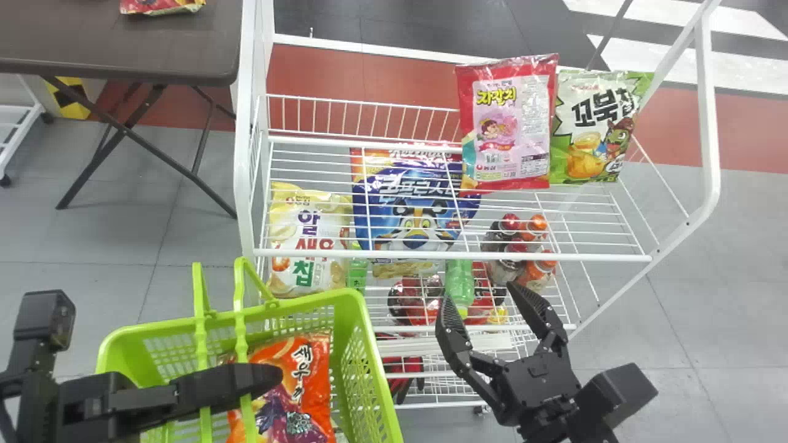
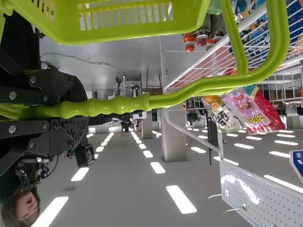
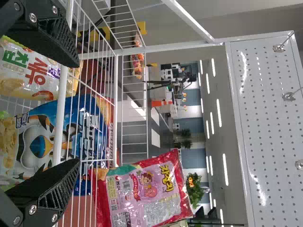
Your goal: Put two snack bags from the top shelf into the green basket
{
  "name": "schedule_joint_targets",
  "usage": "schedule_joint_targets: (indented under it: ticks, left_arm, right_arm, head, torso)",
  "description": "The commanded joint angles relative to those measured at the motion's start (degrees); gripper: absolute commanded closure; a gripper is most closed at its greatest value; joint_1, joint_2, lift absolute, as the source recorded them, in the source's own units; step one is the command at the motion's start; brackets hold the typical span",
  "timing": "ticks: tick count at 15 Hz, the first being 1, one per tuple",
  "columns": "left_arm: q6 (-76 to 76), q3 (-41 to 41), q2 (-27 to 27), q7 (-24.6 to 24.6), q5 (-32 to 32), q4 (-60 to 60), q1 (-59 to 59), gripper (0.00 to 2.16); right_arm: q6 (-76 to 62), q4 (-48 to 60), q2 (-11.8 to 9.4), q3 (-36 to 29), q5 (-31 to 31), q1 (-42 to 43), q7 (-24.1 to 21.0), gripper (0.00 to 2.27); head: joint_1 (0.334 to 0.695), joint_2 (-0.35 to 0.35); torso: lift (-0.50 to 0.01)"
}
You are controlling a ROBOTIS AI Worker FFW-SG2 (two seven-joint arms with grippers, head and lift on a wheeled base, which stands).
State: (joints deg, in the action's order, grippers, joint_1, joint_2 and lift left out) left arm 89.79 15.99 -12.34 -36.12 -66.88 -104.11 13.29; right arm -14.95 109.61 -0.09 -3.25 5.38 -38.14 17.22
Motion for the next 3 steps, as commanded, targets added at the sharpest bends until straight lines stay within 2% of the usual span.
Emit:
schedule_joint_targets:
  ticks: [1,3]
  left_arm:
    - [0.24,0.18,-0.23,-0.09,0.0,-0.48,0.24,2.14]
    - [0.24,0.18,-0.23,0.0,0.0,-0.57,0.24,2.14]
  right_arm:
    - [-0.03,0.08,0.14,0.09,-0.02,0.0,0.0,0.1]
    - [-0.03,0.08,0.14,0.09,-0.02,0.0,0.0,0.1]
  head:
    - [0.695,-0.199]
    - [0.695,-0.196]
  torso:
    - [-0.001]
    - [-0.001]
